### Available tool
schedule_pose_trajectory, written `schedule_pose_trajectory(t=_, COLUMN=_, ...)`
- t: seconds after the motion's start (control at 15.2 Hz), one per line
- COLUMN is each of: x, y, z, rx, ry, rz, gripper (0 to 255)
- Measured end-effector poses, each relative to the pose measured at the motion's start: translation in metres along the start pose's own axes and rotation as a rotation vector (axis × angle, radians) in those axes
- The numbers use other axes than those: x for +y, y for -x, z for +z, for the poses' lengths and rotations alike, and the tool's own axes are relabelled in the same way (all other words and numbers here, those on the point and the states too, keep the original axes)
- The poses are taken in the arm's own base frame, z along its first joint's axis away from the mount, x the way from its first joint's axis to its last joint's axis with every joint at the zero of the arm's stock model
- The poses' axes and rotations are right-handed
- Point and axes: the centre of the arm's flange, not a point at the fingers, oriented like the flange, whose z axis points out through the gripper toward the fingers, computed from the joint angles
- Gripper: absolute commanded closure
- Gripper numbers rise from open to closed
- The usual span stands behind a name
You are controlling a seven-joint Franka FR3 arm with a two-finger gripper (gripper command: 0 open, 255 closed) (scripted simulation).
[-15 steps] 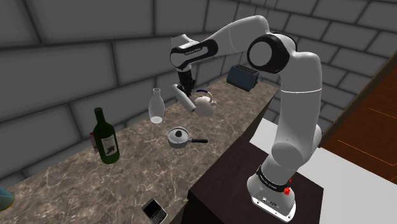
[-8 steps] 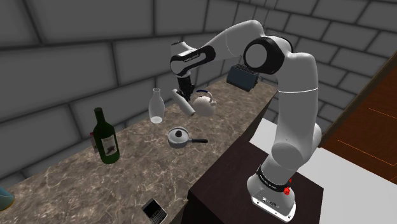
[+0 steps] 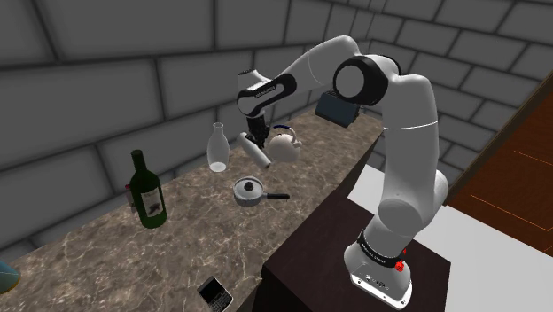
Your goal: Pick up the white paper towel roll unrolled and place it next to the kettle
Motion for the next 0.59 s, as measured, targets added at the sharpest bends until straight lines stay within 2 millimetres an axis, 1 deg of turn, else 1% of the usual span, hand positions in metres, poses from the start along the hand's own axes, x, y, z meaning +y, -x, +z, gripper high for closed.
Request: schedule_pose_trajectory(t=0.59, x=-0.009, y=-0.010, z=0.045, rx=0.000, ry=0.000, rz=0.000, gripper=255)
